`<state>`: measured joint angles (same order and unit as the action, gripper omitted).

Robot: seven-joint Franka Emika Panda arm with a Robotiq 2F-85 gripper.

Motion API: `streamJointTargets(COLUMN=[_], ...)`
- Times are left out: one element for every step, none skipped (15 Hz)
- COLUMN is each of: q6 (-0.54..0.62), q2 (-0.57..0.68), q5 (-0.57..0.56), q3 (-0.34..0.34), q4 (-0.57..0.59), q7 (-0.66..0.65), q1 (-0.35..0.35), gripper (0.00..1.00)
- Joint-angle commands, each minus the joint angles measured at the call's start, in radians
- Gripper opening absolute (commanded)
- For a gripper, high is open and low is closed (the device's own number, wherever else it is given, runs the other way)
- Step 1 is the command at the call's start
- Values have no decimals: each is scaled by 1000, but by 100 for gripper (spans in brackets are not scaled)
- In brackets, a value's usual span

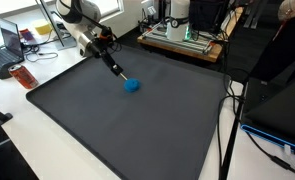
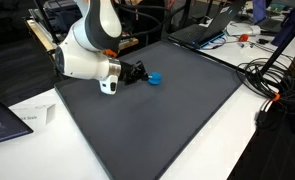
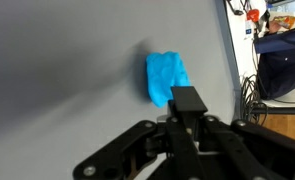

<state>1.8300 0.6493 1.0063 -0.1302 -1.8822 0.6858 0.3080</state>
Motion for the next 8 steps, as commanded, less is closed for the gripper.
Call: streamJointTargets(q6=[-15, -14, -8, -10, -8, -7, -8, -4], q2=[-37, -46, -52, -59, -63, -65, -69, -77], q5=[-30, -36, -44, -49, -54, -64, -67, -71], q3=[-14, -18, -24, -28, -32, -35, -37, -39], q4=[-18, -23, -26, -28, -28, -29, -30, -35], q7=[-17, -16, -21, -18, -14, 6, 13, 20], q1=[10, 11, 9, 12, 16, 22, 28, 34], gripper=[3, 3, 3, 3, 3, 3, 3, 3])
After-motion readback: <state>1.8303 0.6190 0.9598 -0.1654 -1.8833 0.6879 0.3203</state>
